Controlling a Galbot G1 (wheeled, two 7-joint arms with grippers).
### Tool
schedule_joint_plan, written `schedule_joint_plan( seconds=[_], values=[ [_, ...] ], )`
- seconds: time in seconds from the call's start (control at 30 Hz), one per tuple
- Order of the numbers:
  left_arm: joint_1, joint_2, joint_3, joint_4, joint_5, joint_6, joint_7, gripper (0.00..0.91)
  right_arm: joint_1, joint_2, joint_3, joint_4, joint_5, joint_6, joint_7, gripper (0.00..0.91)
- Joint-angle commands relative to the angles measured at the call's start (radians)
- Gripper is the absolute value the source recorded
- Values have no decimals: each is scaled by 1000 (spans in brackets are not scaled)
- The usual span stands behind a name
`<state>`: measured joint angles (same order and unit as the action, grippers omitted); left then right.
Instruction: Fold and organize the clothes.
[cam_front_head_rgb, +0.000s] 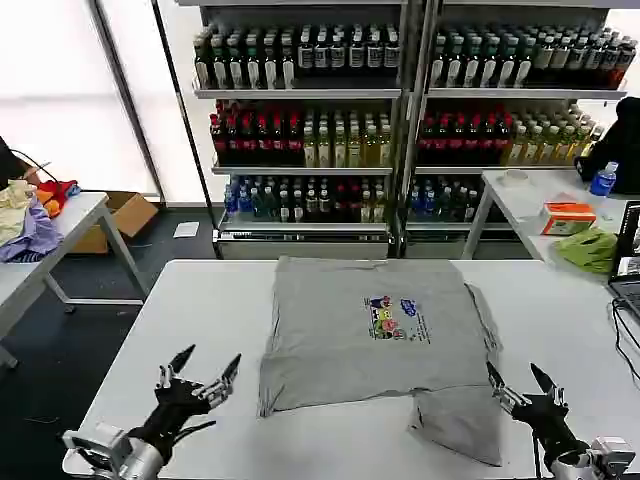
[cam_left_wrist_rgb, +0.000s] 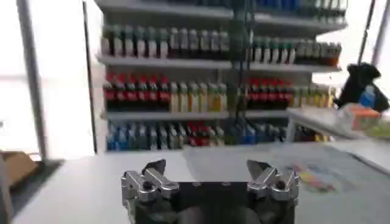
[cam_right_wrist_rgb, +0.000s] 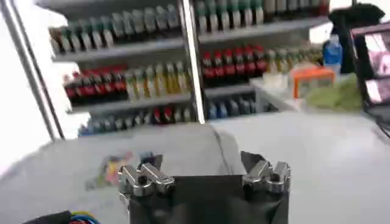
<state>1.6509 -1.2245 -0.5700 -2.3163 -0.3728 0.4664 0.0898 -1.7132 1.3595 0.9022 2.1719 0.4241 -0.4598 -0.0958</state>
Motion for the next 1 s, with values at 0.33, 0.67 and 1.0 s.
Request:
schedule_joint_plan(
  seconds=[0.33,0.67,1.0],
  values=[
    [-60,59,261,132,-51,111,-177,907,-66,31,-86,35,-68,-109,86,907],
    [-94,-3,259,181,-22,109,-190,907,-106,42,-137,32,-78,-90,87,907],
    [-137,-68,214,233,38,80,-176,474,-115,53,-175,12,-85,-73,80,0]
  ],
)
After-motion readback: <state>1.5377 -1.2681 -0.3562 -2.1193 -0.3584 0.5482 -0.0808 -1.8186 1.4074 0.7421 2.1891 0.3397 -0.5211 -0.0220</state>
